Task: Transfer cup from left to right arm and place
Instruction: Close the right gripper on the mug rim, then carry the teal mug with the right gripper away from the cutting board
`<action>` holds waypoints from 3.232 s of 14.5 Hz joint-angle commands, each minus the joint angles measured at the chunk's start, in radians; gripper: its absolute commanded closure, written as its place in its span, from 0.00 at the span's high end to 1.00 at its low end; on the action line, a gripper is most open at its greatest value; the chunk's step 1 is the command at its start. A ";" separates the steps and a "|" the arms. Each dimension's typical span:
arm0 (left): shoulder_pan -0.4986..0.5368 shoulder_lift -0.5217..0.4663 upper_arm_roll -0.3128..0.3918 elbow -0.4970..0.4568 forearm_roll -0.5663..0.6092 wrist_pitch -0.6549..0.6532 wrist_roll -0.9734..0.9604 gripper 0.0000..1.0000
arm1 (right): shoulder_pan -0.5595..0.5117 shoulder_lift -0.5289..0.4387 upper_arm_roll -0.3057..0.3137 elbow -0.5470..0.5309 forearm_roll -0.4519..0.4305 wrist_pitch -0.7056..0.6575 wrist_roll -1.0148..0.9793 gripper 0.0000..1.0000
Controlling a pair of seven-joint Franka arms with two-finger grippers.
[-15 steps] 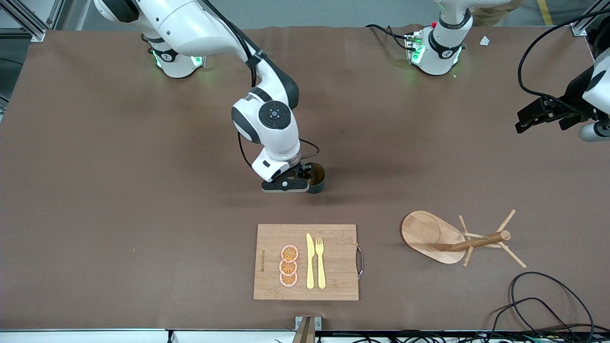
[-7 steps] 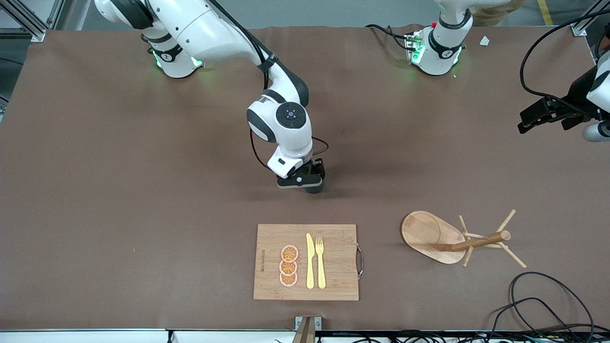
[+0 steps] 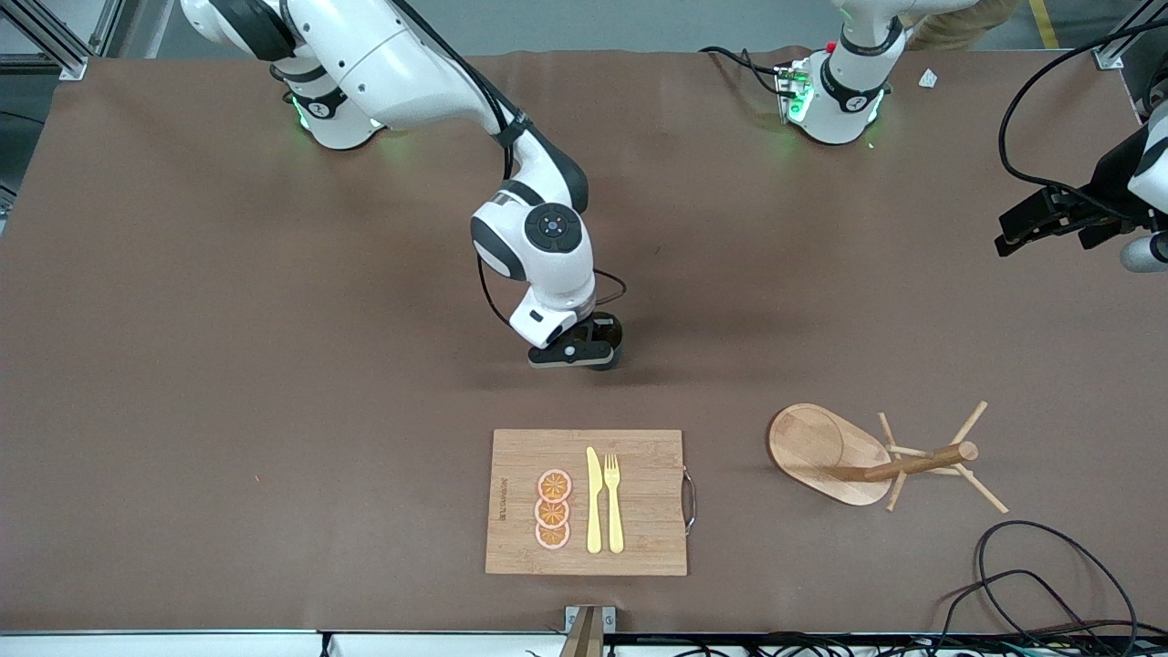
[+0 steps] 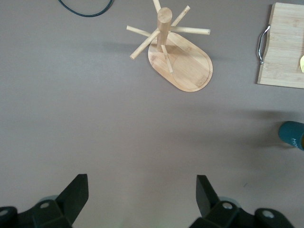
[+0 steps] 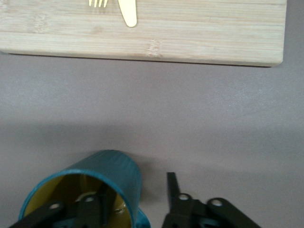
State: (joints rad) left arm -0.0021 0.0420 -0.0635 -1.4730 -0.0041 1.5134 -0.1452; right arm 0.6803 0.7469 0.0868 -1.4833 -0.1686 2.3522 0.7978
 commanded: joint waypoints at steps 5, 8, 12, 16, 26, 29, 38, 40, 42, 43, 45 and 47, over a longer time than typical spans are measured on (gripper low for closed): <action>0.004 0.006 -0.004 0.013 0.012 -0.004 0.009 1.00 | -0.001 0.026 0.007 0.014 -0.019 0.009 0.046 0.00; 0.002 0.004 -0.004 0.013 0.012 -0.004 0.009 1.00 | -0.011 0.019 0.008 0.014 -0.022 0.003 0.025 0.00; 0.002 0.004 -0.004 0.011 0.012 -0.005 0.007 1.00 | -0.059 -0.029 0.013 0.015 -0.014 -0.109 -0.193 0.00; 0.005 0.002 -0.002 0.013 0.012 -0.004 0.015 1.00 | -0.140 -0.153 0.018 -0.064 -0.011 -0.228 -0.485 0.00; 0.011 -0.001 -0.004 0.013 0.012 -0.005 0.012 1.00 | -0.504 -0.464 0.019 -0.600 -0.009 0.056 -1.130 0.00; 0.013 -0.002 -0.004 0.013 0.010 -0.005 0.016 1.00 | -0.641 -0.497 0.021 -0.646 -0.008 0.065 -1.403 0.00; 0.011 -0.002 -0.004 0.011 0.010 -0.005 0.004 1.00 | -0.864 -0.466 0.014 -0.655 0.195 0.111 -2.048 0.00; 0.011 -0.002 -0.004 0.008 0.012 -0.007 0.009 1.00 | -0.860 -0.445 0.014 -0.647 0.184 0.111 -2.082 0.00; 0.011 -0.002 -0.004 0.010 0.010 -0.005 0.007 1.00 | -0.869 -0.417 0.014 -0.632 0.184 0.122 -2.135 0.00; 0.013 -0.002 -0.004 0.008 0.010 -0.007 0.007 1.00 | -0.871 -0.405 0.013 -0.620 0.184 0.121 -2.157 0.00; 0.013 -0.002 -0.004 0.008 0.010 -0.007 0.004 1.00 | -0.893 -0.382 0.014 -0.601 0.184 0.121 -2.187 0.00; 0.013 -0.002 -0.004 0.011 0.010 -0.005 0.003 1.00 | -0.910 -0.376 0.014 -0.589 0.184 0.119 -2.235 0.00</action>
State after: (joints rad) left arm 0.0044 0.0446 -0.0624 -1.4686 -0.0041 1.5133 -0.1440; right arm -0.1935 0.3603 0.0891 -2.0952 0.0004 2.4730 -1.3680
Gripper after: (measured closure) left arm 0.000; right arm 0.952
